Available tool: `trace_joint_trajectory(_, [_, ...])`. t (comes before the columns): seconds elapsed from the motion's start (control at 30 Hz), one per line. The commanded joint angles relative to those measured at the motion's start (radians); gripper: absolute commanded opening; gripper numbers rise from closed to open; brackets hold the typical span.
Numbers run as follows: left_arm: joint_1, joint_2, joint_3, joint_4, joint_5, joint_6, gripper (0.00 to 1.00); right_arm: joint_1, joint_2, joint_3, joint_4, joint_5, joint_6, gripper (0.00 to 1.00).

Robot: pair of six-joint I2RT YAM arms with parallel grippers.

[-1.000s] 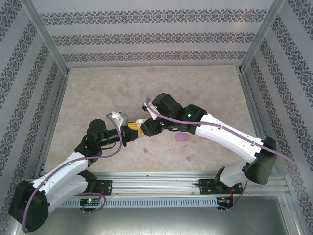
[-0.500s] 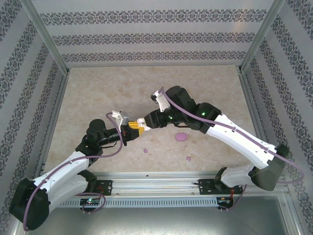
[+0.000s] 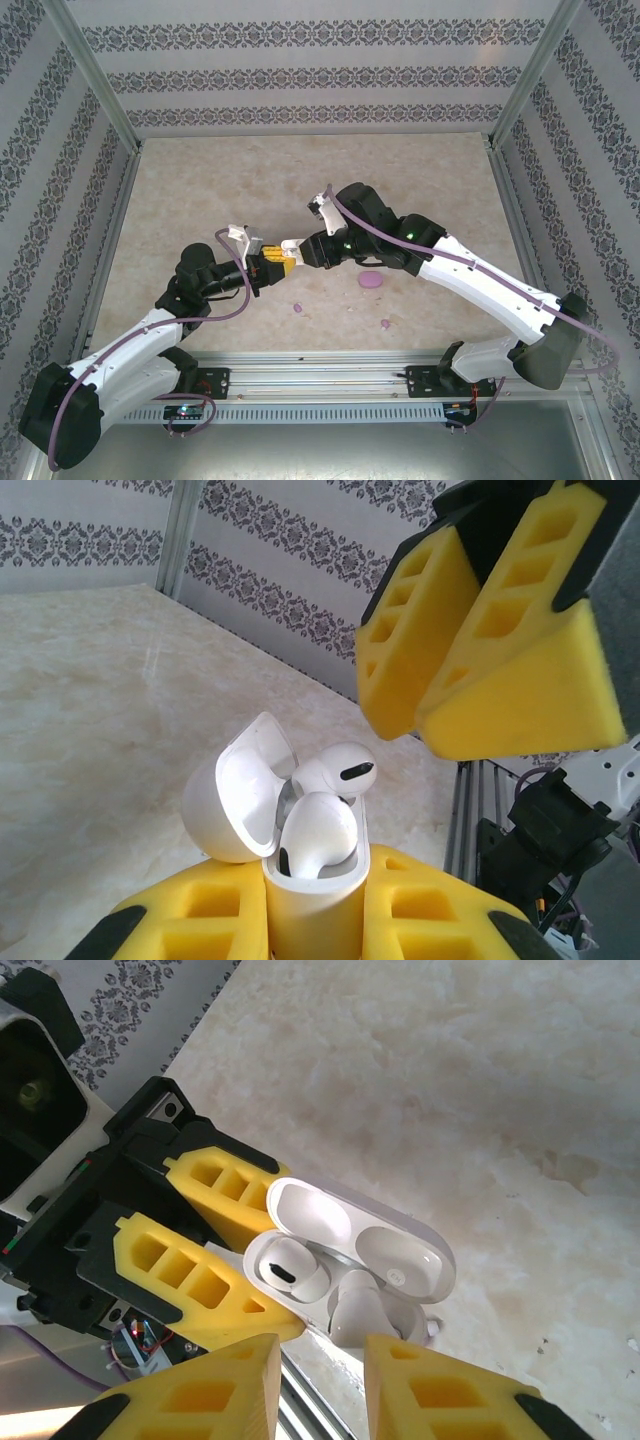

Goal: Insert the wireless bluetooth earbuds into the charging case

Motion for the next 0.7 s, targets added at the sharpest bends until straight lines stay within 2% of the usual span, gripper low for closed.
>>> trace_joint_trajectory(0.0, [-0.008,-0.001,0.019,0.08,0.032,-0.017,0.0,-0.005,0.01,-0.015,0.003,-0.015,0.003,0.28])
trace_joint_trajectory(0.67, [-0.007,-0.005,0.009,0.11,0.045,-0.032,0.0,-0.034,0.03,-0.021,0.0,-0.01,-0.01,0.25])
